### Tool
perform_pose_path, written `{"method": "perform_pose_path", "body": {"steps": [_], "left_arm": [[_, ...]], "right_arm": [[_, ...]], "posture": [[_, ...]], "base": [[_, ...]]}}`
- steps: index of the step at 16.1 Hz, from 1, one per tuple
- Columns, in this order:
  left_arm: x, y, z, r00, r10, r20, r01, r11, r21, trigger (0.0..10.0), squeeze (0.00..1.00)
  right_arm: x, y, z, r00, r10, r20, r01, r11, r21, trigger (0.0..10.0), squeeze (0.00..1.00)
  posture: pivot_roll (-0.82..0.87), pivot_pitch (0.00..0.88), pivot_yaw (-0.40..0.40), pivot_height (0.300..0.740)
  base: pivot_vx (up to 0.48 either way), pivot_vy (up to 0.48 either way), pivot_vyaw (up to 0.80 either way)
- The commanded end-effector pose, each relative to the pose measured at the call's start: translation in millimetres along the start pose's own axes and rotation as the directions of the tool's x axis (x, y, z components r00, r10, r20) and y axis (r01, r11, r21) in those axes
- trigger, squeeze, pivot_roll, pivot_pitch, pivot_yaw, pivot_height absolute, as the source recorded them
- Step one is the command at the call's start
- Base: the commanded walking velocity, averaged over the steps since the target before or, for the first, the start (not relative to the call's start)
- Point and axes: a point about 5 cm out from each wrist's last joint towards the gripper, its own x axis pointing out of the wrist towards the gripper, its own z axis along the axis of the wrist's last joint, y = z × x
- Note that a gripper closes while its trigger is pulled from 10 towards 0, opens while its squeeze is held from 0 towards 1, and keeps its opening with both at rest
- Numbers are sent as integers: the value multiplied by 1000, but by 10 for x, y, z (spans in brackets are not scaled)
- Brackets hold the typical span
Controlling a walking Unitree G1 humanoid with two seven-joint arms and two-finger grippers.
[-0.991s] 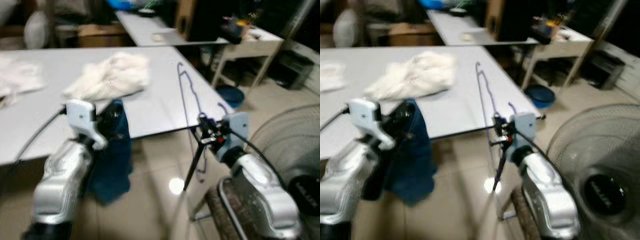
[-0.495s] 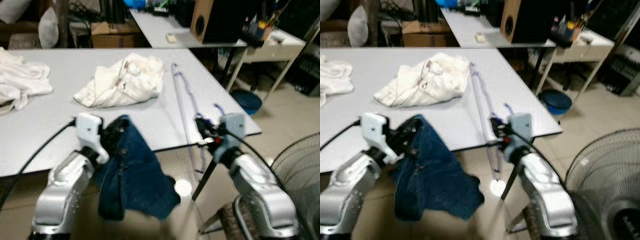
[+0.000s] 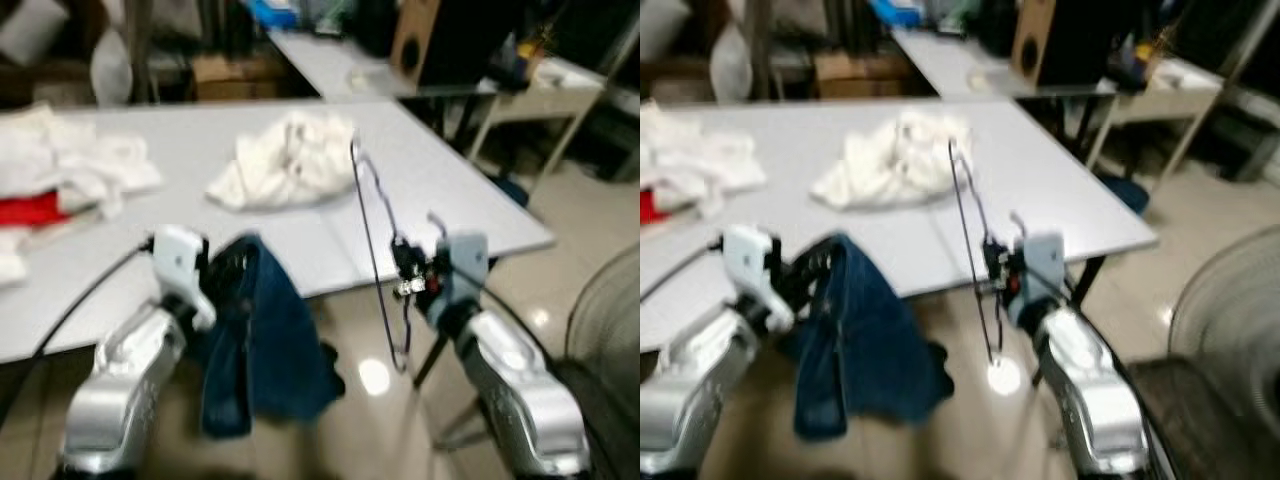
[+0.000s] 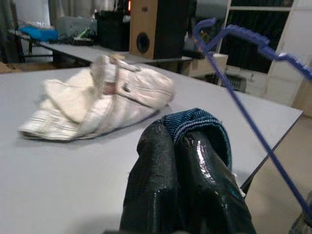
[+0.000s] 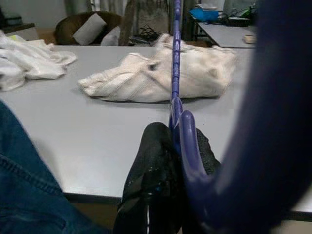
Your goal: Hang hanger
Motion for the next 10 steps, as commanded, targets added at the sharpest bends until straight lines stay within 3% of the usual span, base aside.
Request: {"method": "perform_pose_path", "body": {"steps": [1, 8, 10], "left_arm": [[0, 44, 88, 999, 13, 30, -14, 1000, 22, 10000, 0], [-5, 63, 91, 999, 23, 30, -23, 999, 30, 10000, 0], [-6, 59, 96, 999, 31, 15, -32, 995, 96, 10000, 0]], "right_arm": [[37, 35, 73, 999, 10, 32, -10, 1000, -14, 10000, 0], [89, 43, 79, 999, 16, 44, -15, 1000, -21, 10000, 0], [102, 50, 81, 999, 21, 45, -20, 1000, -21, 10000, 0]], "posture": [[-16, 0, -68, 740], [-4, 0, -72, 740], [2, 0, -76, 740]], "base": [[0, 480, 0], [0, 480, 0], [0, -240, 0]]}}
